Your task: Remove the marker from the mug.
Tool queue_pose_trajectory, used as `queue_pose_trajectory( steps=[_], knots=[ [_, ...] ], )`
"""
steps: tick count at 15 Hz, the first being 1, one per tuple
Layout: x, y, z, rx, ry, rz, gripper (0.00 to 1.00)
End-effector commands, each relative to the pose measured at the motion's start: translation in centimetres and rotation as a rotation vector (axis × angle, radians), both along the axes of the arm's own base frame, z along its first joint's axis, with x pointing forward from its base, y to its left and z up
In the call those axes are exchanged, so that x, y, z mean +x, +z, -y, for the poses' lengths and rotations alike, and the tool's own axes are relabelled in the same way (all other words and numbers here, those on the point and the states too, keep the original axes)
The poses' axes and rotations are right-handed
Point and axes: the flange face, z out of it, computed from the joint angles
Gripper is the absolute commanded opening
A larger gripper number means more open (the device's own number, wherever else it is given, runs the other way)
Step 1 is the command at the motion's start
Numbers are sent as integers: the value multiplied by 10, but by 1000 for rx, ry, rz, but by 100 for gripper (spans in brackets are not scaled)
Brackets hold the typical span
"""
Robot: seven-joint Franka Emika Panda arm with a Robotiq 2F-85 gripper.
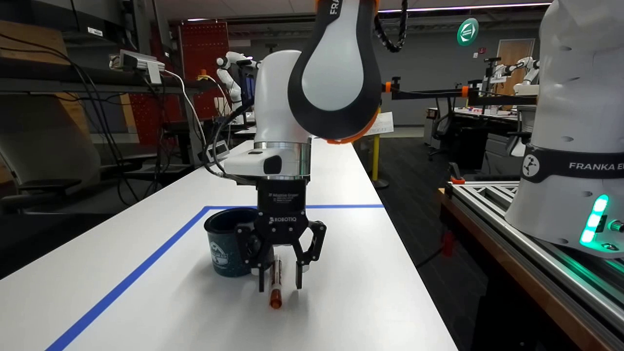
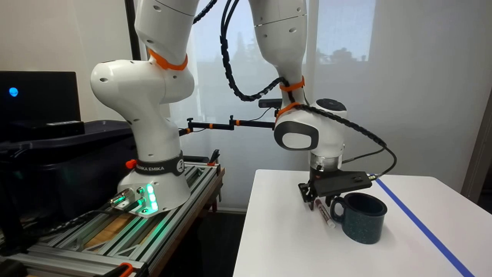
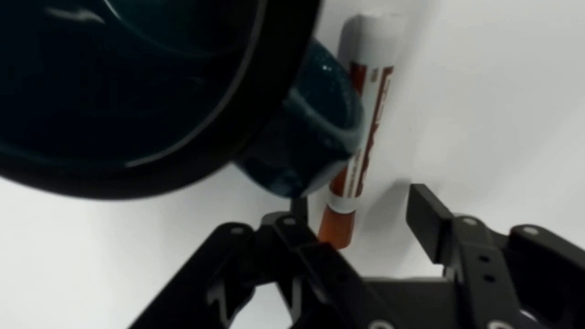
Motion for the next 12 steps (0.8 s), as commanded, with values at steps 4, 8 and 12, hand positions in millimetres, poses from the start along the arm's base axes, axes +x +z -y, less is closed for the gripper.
queue_pose_trajectory(
  steps=[4,8,12],
  knots=[
    [-8,34,-10,0,41,-8,100],
    [-12,55,-10,-35,123,4,100],
    [-15,81,-11,-92,271,43,100]
  ],
)
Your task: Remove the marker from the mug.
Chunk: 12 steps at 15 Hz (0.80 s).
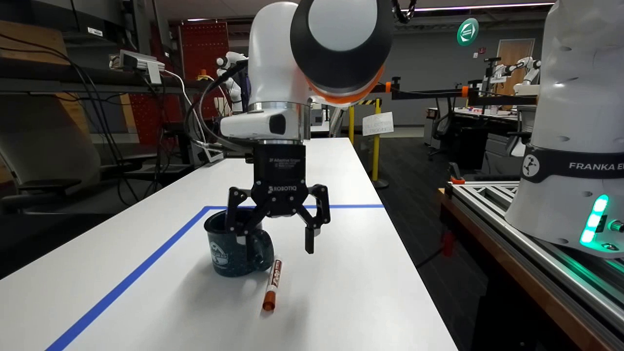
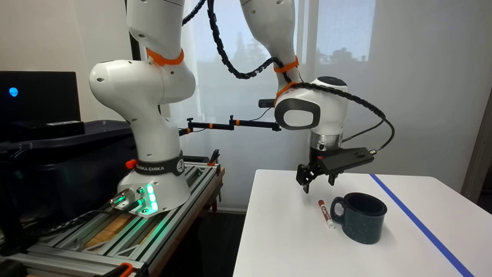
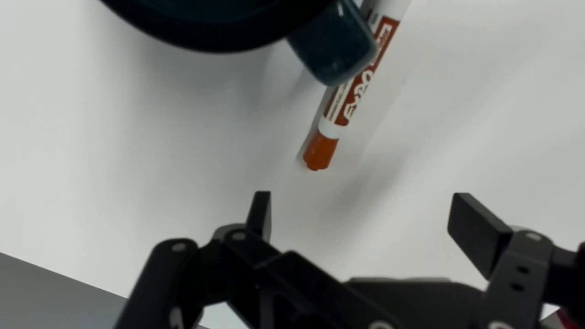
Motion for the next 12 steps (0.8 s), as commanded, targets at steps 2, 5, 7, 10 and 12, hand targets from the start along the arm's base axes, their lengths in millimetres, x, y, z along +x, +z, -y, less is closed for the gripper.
queue_pose_trajectory(
  steps=[2,5,7,10,12],
  knots=[
    [-12,41,-1,-90,189,46,100],
    [-13,60,-4,-125,284,82,100],
    [-11,72,-4,-140,268,110,100],
    [-8,84,4,-133,78,116,100],
    [-8,88,9,-119,-42,82,100]
  ],
)
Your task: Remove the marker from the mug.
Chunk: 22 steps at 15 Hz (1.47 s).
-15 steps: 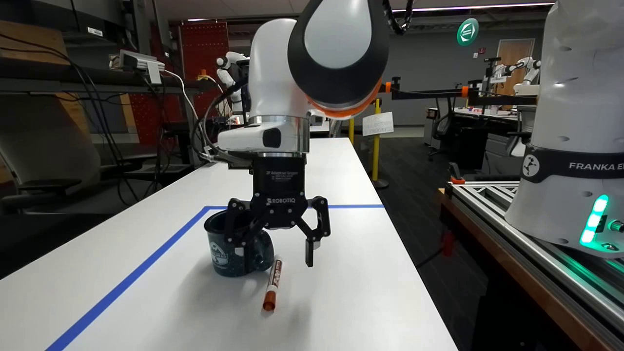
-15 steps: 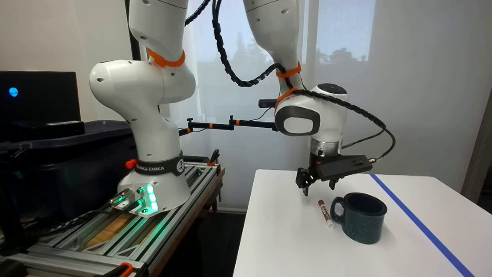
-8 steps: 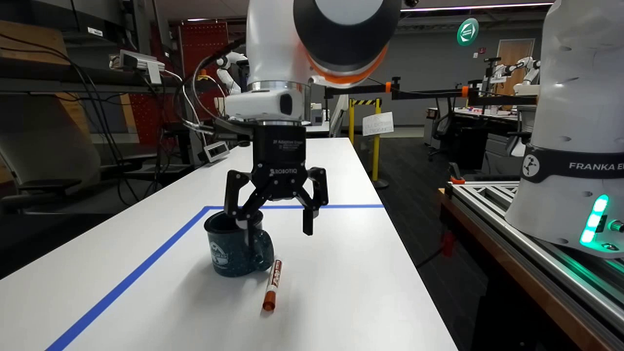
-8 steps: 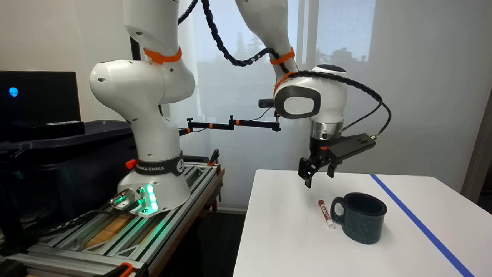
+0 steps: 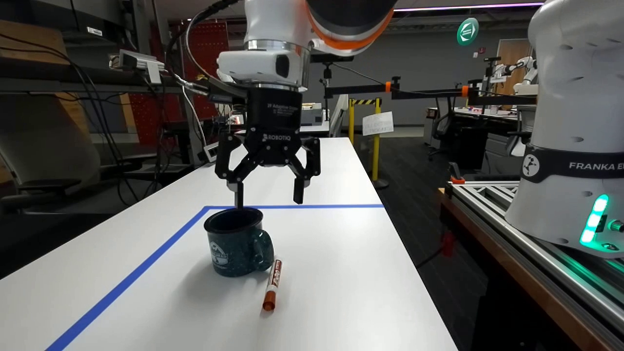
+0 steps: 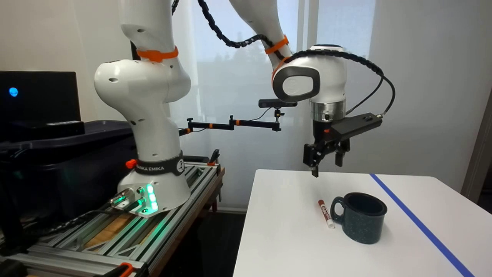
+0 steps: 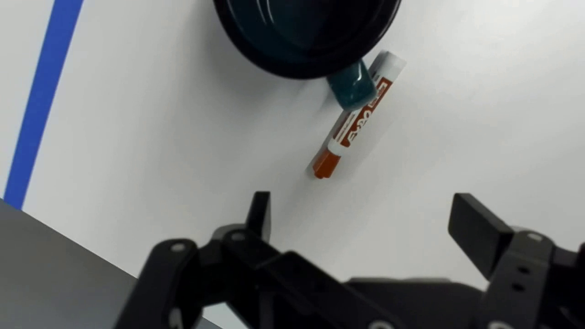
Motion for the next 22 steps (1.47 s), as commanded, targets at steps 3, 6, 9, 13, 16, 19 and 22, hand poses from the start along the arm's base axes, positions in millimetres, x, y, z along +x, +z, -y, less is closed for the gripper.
queue_pose_trajectory(
  steps=[3,6,9,13,16,19,22],
  knots=[
    [-12,19,8,43,-302,-70,100],
    [-15,26,7,78,-420,-125,100],
    [-18,35,6,111,-539,-150,100],
    [-22,43,5,117,-673,-178,100],
    [-23,45,3,126,-743,-190,100],
    [-13,38,4,118,-732,-185,100],
    [-13,38,4,119,-741,-187,100]
  ],
)
